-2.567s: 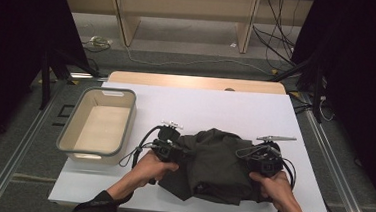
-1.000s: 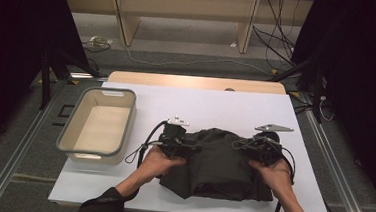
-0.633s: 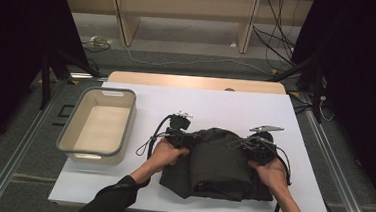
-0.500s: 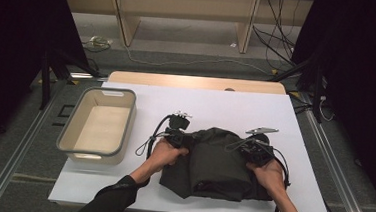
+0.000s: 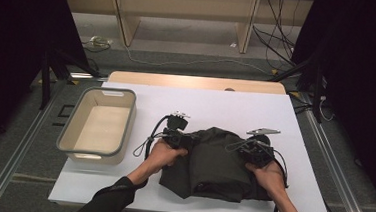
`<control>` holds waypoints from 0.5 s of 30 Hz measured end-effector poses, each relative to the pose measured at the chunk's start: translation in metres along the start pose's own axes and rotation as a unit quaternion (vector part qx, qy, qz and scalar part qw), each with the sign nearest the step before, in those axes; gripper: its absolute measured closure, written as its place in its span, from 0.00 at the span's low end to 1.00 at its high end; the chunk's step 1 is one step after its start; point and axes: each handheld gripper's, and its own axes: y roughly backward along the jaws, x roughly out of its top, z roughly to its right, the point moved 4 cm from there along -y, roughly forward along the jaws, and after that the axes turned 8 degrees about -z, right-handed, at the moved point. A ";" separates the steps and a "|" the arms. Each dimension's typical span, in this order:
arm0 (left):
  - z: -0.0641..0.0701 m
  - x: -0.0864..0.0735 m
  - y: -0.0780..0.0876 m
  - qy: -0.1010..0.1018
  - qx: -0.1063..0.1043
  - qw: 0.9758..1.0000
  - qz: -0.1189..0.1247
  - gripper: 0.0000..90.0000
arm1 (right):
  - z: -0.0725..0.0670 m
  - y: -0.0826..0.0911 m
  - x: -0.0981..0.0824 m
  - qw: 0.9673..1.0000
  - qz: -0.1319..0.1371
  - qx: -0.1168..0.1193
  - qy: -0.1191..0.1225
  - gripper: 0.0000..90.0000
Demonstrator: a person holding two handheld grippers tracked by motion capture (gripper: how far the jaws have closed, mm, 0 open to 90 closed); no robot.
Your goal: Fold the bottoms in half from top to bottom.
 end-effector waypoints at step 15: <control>0.051 -0.057 0.011 -0.075 -0.040 0.995 -0.059 0.93 | -0.028 0.037 -0.018 0.998 0.011 0.044 0.031 0.79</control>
